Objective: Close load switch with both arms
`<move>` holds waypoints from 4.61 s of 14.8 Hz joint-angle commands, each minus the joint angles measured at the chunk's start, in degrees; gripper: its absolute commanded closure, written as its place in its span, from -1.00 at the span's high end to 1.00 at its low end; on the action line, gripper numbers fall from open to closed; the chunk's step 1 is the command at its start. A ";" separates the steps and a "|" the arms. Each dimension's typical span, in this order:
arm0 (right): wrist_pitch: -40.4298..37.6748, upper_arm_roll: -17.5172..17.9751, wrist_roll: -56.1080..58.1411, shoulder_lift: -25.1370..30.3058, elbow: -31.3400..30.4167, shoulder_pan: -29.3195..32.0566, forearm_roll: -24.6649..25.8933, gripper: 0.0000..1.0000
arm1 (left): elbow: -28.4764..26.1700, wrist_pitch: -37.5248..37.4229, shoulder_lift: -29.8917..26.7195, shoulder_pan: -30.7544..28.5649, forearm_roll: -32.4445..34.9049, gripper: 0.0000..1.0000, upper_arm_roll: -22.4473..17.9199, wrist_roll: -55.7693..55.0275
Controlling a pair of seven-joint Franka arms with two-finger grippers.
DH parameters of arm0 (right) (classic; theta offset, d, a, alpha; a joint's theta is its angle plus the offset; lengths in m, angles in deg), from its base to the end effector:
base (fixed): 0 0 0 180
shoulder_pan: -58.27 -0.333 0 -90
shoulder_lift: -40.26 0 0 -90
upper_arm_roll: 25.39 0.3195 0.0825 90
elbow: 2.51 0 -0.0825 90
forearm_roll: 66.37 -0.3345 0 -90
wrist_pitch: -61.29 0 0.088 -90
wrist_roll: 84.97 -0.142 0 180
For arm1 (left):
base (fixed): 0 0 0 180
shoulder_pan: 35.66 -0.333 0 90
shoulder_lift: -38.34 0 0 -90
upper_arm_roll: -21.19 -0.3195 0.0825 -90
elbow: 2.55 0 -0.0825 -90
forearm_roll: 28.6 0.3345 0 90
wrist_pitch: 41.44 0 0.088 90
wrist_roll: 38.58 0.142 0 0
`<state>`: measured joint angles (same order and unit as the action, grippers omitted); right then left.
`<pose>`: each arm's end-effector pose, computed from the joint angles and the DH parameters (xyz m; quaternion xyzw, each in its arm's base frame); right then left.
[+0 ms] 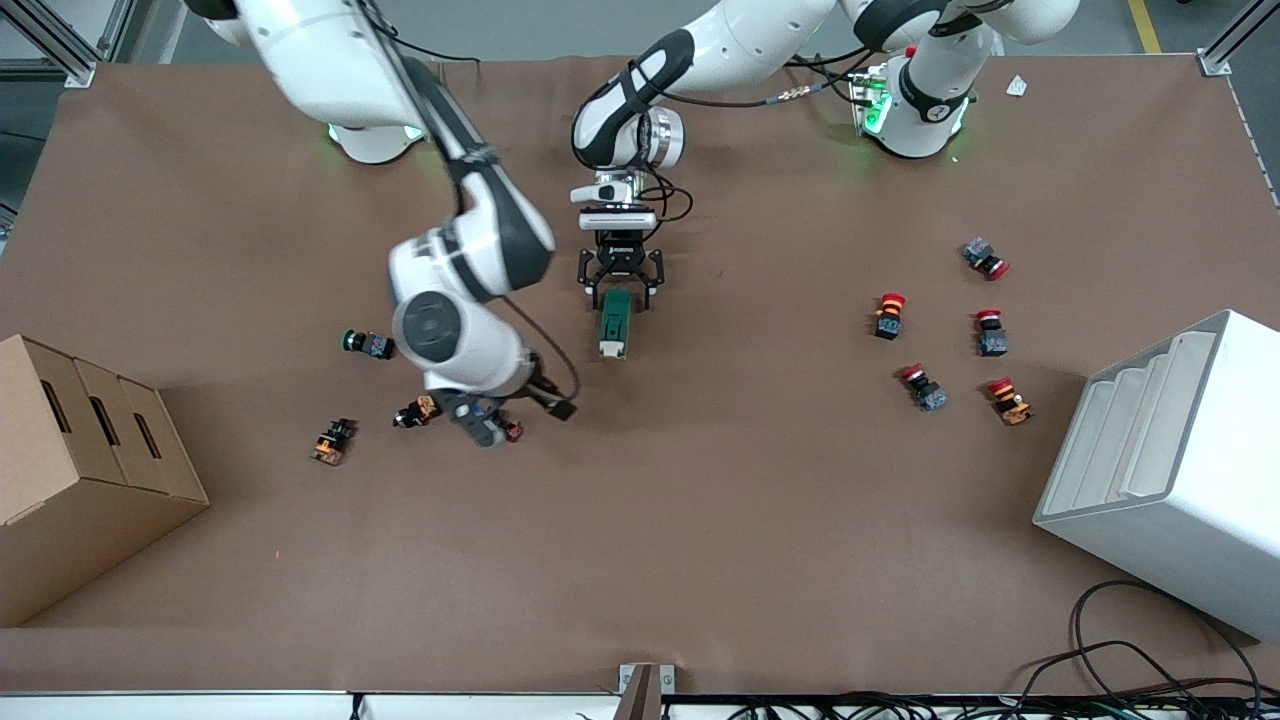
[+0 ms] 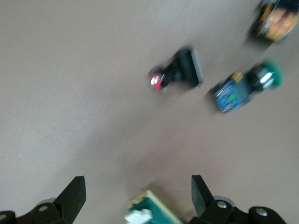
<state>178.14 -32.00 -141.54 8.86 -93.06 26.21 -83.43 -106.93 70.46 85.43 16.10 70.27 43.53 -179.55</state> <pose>0.5638 0.3070 0.3101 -0.9381 0.3293 0.0962 0.0479 0.2728 -0.5448 0.1283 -0.8639 0.0013 -0.5034 0.0137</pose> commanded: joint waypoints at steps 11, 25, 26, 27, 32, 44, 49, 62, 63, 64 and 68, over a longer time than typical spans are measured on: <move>-29.91 -0.51 52.43 12.23 9.33 23.88 14.96 1.00 | 9.19 0.34 -28.96 -15.87 -57.26 0.99 0.42 54.17; -36.25 -0.51 63.16 13.20 15.47 33.99 15.84 1.00 | 12.18 -9.14 -42.24 -47.36 -84.67 1.00 -5.52 115.96; -36.69 -0.51 63.08 13.03 15.92 34.00 15.84 1.00 | 12.00 -9.42 -43.03 -47.28 -88.63 1.00 -8.68 120.09; -36.70 -0.51 63.08 13.03 15.92 34.00 15.84 1.00 | 11.57 -9.77 -43.82 -47.36 -90.84 1.00 -10.89 123.70; -37.66 -0.51 62.73 13.29 15.92 33.73 15.66 1.00 | 8.93 -14.24 -48.30 -47.89 -97.09 1.00 -18.46 136.63; -40.48 -0.16 61.94 21.19 13.12 32.15 16.28 1.00 | 6.02 -18.65 -54.55 -48.77 -98.77 1.00 -20.05 138.59; -42.06 0.02 59.30 24.88 11.72 32.24 15.92 1.00 | 6.02 -18.21 -54.55 -48.77 -100.35 1.00 -20.05 138.77; -36.43 2.39 58.42 40.18 -5.52 32.77 16.89 1.00 | 9.10 -19.26 -52.44 -49.12 -100.27 1.00 -20.58 141.23; -36.43 2.48 58.42 40.27 -5.43 32.85 16.89 1.00 | 9.10 -19.26 -52.44 -49.12 -100.27 1.00 -20.58 141.23; -36.43 2.48 58.42 40.19 -5.26 32.86 16.89 1.00 | 9.10 -19.26 -52.44 -49.12 -100.27 1.00 -20.58 141.23; -37.40 2.65 58.51 41.49 -4.91 32.94 16.89 1.00 | 9.10 -19.88 -52.44 -49.03 -100.27 1.00 -20.58 141.05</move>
<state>140.74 -30.37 -82.33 47.66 -96.46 58.39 -67.53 -99.19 51.83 32.48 -32.70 -28.93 23.05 -39.71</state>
